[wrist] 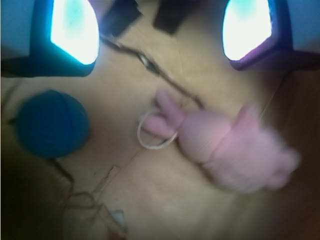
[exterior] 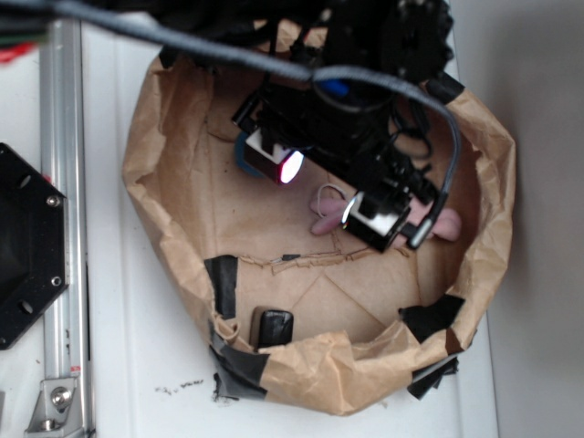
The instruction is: Grab the black box.
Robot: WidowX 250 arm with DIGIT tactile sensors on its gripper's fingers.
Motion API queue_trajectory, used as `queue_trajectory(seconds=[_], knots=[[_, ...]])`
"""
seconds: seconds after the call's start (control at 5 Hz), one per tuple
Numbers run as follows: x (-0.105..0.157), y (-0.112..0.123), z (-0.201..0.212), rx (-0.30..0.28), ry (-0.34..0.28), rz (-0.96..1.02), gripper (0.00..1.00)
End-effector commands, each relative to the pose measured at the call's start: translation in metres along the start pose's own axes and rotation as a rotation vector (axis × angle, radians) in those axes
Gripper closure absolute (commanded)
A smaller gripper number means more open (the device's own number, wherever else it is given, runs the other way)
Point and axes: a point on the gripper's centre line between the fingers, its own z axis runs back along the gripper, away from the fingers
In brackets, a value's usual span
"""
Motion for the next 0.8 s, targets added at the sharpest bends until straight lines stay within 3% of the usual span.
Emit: queue_trajectory(seconds=[0.0, 0.6], knots=[[-0.034, 0.003, -0.041, -0.050, 0.209, -0.005, 0.00], [-0.059, -0.024, -0.057, -0.068, 0.250, -0.037, 0.00]])
